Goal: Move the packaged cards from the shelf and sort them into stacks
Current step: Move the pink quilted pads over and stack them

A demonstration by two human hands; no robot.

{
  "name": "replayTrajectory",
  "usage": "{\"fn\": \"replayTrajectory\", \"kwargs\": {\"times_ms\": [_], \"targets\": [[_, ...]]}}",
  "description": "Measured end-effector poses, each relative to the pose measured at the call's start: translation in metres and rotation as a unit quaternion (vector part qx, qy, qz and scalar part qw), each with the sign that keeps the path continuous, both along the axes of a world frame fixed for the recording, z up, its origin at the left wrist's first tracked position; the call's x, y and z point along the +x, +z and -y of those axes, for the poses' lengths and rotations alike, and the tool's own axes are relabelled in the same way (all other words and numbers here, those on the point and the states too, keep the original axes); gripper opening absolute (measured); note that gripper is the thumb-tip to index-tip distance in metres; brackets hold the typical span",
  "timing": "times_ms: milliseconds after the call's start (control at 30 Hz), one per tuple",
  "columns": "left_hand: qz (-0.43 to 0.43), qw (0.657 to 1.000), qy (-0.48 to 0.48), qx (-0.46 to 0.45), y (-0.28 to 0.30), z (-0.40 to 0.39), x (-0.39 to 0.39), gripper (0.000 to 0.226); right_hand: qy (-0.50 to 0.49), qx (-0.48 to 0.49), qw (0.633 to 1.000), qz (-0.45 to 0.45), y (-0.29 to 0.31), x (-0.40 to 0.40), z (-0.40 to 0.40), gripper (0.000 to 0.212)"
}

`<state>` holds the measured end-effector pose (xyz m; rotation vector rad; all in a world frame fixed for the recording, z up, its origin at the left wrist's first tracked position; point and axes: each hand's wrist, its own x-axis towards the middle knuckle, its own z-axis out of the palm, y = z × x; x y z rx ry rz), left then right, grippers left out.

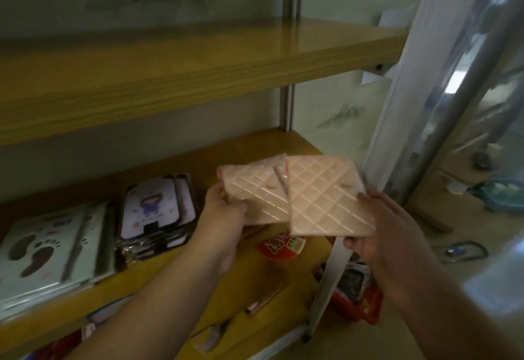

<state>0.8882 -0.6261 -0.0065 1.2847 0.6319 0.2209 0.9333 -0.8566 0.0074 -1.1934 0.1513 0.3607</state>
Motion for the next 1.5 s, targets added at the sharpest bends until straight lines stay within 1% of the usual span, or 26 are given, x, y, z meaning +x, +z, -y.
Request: {"fn": "replayTrajectory", "kwargs": {"times_ms": [33,100,167,200,267,300,367,433,533,633,700,767,833,900,967,1133,1200,1300,1433,1500], "targets": [[-0.005,1.0,0.007,0.009,-0.002,0.006,0.013,0.069,0.008,-0.013,1.0,-0.011,-0.001,0.011,0.006,0.018],[-0.018,0.999,0.031,0.031,-0.002,0.017,0.035,0.069,0.038,-0.035,0.999,-0.002,-0.004,0.029,0.015,0.018],[-0.024,0.996,0.05,0.068,0.0,0.025,0.053,0.056,0.05,-0.057,0.997,0.009,-0.008,0.045,0.023,0.02],[-0.027,0.994,0.045,0.092,0.001,0.029,0.059,0.045,0.058,-0.064,0.996,0.012,-0.011,0.051,0.025,0.022],[-0.036,0.986,0.025,0.159,0.0,0.037,0.069,0.034,0.079,-0.071,0.994,0.021,-0.014,0.062,0.026,0.025],[-0.05,0.978,0.024,0.202,-0.002,0.039,0.073,0.032,0.092,-0.076,0.992,0.029,-0.015,0.067,0.026,0.026],[-0.116,0.947,0.035,0.297,-0.007,0.042,0.076,0.036,0.114,-0.092,0.988,0.051,-0.02,0.076,0.023,0.028],[-0.163,0.917,0.043,0.361,-0.007,0.044,0.075,0.042,0.133,-0.107,0.982,0.075,-0.025,0.082,0.018,0.027],[-0.17,0.903,0.049,0.391,-0.005,0.043,0.066,0.043,0.153,-0.142,0.971,0.118,-0.032,0.093,0.008,0.028],[-0.164,0.905,0.058,0.387,-0.007,0.04,0.046,0.045,0.17,-0.169,0.961,0.136,-0.035,0.109,-0.008,0.029],[-0.163,0.904,0.07,0.389,-0.008,0.04,0.032,0.051,0.192,-0.187,0.953,0.143,-0.033,0.12,-0.024,0.032],[-0.172,0.899,0.088,0.393,-0.008,0.041,0.02,0.061,0.218,-0.223,0.934,0.171,-0.03,0.13,-0.042,0.031],[-0.176,0.897,0.1,0.392,-0.008,0.041,0.011,0.069,0.239,-0.26,0.908,0.225,-0.026,0.138,-0.06,0.025],[-0.176,0.897,0.099,0.394,-0.008,0.042,0.004,0.073,0.237,-0.305,0.88,0.277,-0.025,0.142,-0.074,0.017],[-0.173,0.891,0.103,0.406,-0.009,0.043,-0.002,0.073,0.228,-0.351,0.854,0.308,-0.029,0.145,-0.082,0.012],[-0.176,0.871,0.108,0.446,-0.006,0.044,-0.015,0.07,0.203,-0.483,0.755,0.395,-0.04,0.14,-0.081,0.024],[-0.179,0.86,0.107,0.466,-0.004,0.044,-0.019,0.068,0.173,-0.507,0.728,0.427,-0.039,0.136,-0.078,0.034],[-0.173,0.827,0.098,0.525,0.001,0.042,-0.026,0.066,0.157,-0.49,0.713,0.477,-0.033,0.124,-0.073,0.042],[-0.17,0.774,0.076,0.605,0.01,0.035,-0.038,0.062,0.188,-0.421,0.707,0.536,-0.022,0.096,-0.069,0.042],[-0.173,0.751,0.074,0.632,0.013,0.031,-0.047,0.061,0.194,-0.401,0.693,0.566,-0.018,0.079,-0.071,0.039]]}}
